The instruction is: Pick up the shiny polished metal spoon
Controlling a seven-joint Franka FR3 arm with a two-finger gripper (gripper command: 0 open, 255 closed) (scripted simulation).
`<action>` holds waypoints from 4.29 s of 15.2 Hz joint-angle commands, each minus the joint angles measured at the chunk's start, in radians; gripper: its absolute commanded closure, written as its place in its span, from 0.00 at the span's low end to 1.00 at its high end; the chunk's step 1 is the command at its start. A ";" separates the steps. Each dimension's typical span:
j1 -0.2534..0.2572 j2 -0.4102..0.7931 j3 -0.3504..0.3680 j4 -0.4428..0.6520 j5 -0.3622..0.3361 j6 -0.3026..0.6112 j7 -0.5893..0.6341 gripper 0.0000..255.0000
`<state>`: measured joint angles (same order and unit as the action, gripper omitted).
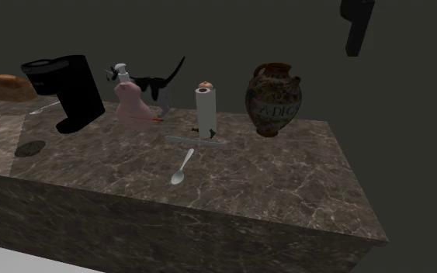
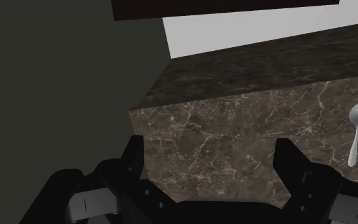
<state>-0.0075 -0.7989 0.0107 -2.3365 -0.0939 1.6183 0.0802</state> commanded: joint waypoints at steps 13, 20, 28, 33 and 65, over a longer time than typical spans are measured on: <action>0.062 0.174 0.122 -0.188 0.103 0.395 0.162 0.00; 0.086 0.373 0.204 -0.204 0.132 0.635 0.258 0.00; 0.088 0.661 0.299 -0.132 0.080 0.880 0.402 0.00; 0.098 0.860 0.332 -0.040 -0.033 0.994 0.535 0.00; 0.362 1.542 0.173 0.498 -0.334 1.184 0.865 1.00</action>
<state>0.3549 0.7429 0.1838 -1.8389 -0.4280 2.8025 0.9447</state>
